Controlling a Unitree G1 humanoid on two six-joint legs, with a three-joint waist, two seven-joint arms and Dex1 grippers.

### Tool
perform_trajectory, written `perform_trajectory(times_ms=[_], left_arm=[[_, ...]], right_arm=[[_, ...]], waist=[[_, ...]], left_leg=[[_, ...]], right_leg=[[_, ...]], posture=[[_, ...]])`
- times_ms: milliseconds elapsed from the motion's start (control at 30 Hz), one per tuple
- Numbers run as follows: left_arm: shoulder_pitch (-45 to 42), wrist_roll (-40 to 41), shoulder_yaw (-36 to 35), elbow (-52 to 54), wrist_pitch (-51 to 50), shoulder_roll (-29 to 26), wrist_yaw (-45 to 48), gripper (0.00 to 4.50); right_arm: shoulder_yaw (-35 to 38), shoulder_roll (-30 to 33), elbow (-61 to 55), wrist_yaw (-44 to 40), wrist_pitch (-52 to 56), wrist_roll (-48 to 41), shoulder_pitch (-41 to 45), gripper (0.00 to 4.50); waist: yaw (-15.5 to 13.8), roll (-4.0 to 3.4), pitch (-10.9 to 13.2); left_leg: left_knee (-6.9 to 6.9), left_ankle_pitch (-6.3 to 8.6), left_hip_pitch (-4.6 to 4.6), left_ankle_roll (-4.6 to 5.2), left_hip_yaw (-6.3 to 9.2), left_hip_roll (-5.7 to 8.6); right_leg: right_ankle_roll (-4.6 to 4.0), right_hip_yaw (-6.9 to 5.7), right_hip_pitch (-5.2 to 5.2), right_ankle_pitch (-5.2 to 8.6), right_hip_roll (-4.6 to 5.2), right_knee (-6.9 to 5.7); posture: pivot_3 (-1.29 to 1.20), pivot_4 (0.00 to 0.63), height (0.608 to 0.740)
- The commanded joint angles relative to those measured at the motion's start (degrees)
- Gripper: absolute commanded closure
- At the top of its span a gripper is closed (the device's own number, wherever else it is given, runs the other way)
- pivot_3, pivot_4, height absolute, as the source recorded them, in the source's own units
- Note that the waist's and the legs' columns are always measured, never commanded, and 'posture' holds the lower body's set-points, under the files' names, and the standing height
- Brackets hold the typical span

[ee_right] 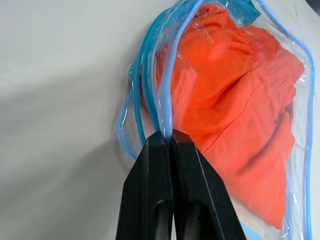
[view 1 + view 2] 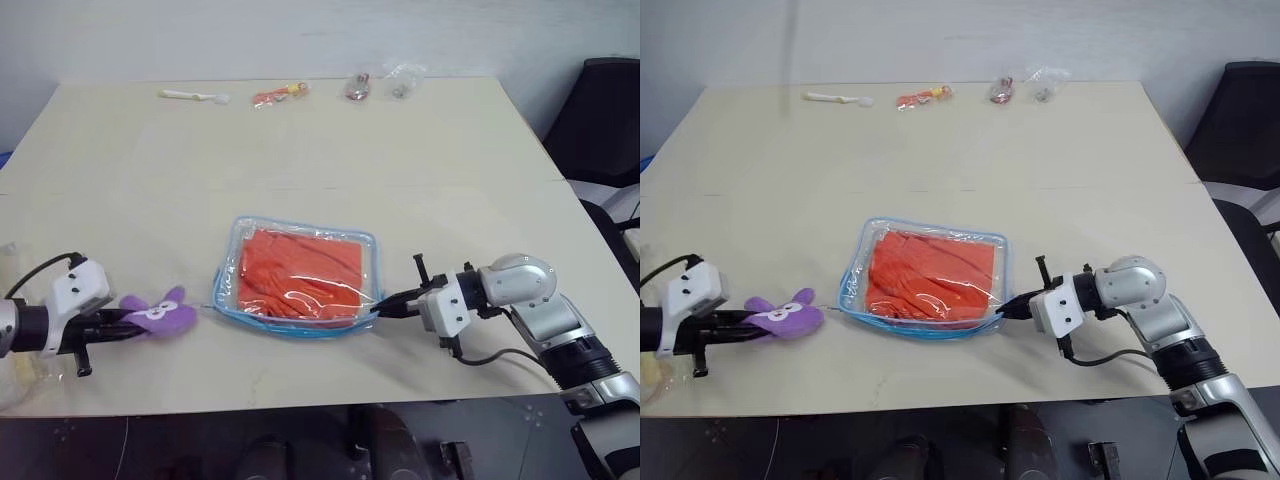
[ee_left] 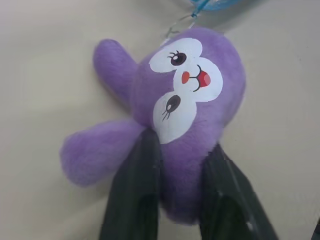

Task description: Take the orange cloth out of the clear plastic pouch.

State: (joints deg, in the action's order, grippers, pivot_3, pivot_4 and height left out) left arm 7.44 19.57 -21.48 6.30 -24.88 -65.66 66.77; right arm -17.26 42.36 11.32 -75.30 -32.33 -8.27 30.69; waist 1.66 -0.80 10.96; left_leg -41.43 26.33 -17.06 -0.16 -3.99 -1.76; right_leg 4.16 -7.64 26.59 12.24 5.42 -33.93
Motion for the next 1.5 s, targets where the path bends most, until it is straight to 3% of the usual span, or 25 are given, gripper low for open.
perform_trajectory(times_ms=[33, 267, 400, 500, 600, 733, 833, 967, 1200, 1333, 1433, 1500], left_arm=[[1.4, -0.5, -1.8, 1.6, 0.9, 0.6, -0.2, 2.34], [5.7, -0.4, -6.9, 4.1, 3.2, -1.9, 4.8, 0.15], [5.3, 1.4, -11.2, 6.5, 1.0, -6.1, 10.5, 0.00], [2.1, 2.6, -12.3, 7.4, 0.9, -9.7, 13.5, 0.00], [-10.5, 5.0, -4.8, 7.3, 1.9, -12.8, 11.5, 0.00], [-25.7, -0.8, 10.7, 7.1, 7.7, -8.2, 8.1, 0.00], [-30.5, -5.6, 18.1, 5.5, 13.3, -4.0, 7.9, 0.00], [-32.2, -12.5, 24.5, 1.3, 23.6, 0.1, 7.2, 0.00], [-37.3, -17.9, 28.3, -3.5, 29.7, 8.4, 2.3, 0.00], [-36.8, -18.8, 28.8, -4.0, 31.0, 9.1, 2.4, 0.00], [-36.5, -18.3, 28.8, -4.3, 31.6, 9.4, 2.9, 0.58], [-36.3, -18.0, 28.6, -4.1, 31.3, 9.5, 2.8, 1.23]], right_arm=[[2.0, 0.5, -2.1, 0.7, 2.1, -1.1, -0.4, 3.78], [3.9, 3.5, -7.2, -0.9, 7.9, -4.8, -3.4, 1.37], [6.3, 6.2, -12.8, -1.1, 12.9, -7.9, -6.7, 0.04], [9.7, 7.1, -17.2, 2.0, 21.0, -11.1, -8.4, 0.04], [14.7, 10.6, -25.8, 5.5, 39.1, -21.4, -10.2, 0.04], [20.6, 11.4, -33.6, 13.2, 56.7, -34.1, -10.1, 0.04], [23.9, 10.7, -38.2, 18.2, 64.1, -40.9, -10.5, 0.04], [26.4, 10.0, -43.7, 23.3, 68.5, -45.0, -13.2, 0.04], [28.4, 8.9, -48.7, 28.5, 70.5, -46.0, -17.1, 0.04], [28.7, 8.7, -49.8, 29.7, 70.8, -46.0, -18.2, 0.04], [28.8, 8.8, -49.8, 30.0, 70.8, -45.8, -18.3, 0.00], [28.9, 8.9, -49.7, 30.1, 70.7, -45.7, -18.4, 0.00]], waist=[[0.0, 0.00, 0.0], [-0.2, 0.00, 0.0], [-0.3, 0.03, 0.0], [-0.2, 0.02, 0.0], [-0.8, -0.02, 0.0], [-1.5, -0.08, 0.0], [-1.5, -0.11, 0.0], [-1.5, -0.03, 0.0], [-2.1, 0.06, 0.0], [-2.0, 0.08, 0.0], [-1.9, 0.07, 0.0], [-1.8, 0.07, 0.0]], left_leg=[[0.00, 0.00, 0.00, 0.00, -0.01, 0.00], [-0.01, 0.00, -0.01, 0.00, 0.00, 0.00], [-0.02, 0.00, -0.03, 0.00, 0.04, 0.00], [0.00, 0.00, -0.05, 0.00, -0.03, 0.00], [-0.02, 0.00, -0.04, 0.00, 0.02, 0.02], [0.01, 0.00, -0.08, 0.00, -0.04, 0.07], [0.09, 0.00, -0.09, 0.00, -0.11, 0.07], [0.09, 0.00, -0.10, 0.00, -0.18, 0.04], [-0.06, 0.00, -0.10, 0.02, -0.15, 0.09], [-0.05, 0.00, -0.10, 0.02, -0.15, 0.08], [-0.05, -0.01, -0.10, 0.02, -0.15, 0.08], [-0.05, -0.01, -0.10, 0.02, -0.15, 0.07]], right_leg=[[0.00, 0.01, 0.00, 0.00, 0.00, -0.01], [0.00, 0.00, 0.00, 0.00, 0.01, 0.00], [0.00, -0.04, -0.01, 0.00, 0.01, 0.03], [0.00, 0.03, -0.03, 0.00, 0.00, -0.01], [0.00, 0.01, 0.01, 0.00, 0.02, -0.01], [0.01, 0.08, -0.09, -0.01, 0.03, -0.04], [0.01, 0.08, -0.06, -0.01, -0.01, -0.07], [0.01, 0.08, -0.01, -0.01, -0.06, -0.03], [0.10, 0.11, -0.05, -0.06, -0.02, -0.02], [0.10, 0.10, -0.05, -0.06, -0.03, -0.02], [0.10, 0.12, -0.05, -0.06, -0.02, -0.03], [0.10, 0.12, -0.06, -0.06, -0.02, -0.03]], posture=[[0.00, 0.150, 0.740], [0.00, 0.150, 0.740], [0.00, 0.150, 0.740], [0.00, 0.150, 0.740], [0.00, 0.150, 0.740], [0.00, 0.150, 0.740], [0.00, 0.150, 0.740], [0.00, 0.150, 0.740], [0.00, 0.150, 0.740], [0.00, 0.150, 0.740], [0.00, 0.150, 0.740], [0.00, 0.150, 0.740]])
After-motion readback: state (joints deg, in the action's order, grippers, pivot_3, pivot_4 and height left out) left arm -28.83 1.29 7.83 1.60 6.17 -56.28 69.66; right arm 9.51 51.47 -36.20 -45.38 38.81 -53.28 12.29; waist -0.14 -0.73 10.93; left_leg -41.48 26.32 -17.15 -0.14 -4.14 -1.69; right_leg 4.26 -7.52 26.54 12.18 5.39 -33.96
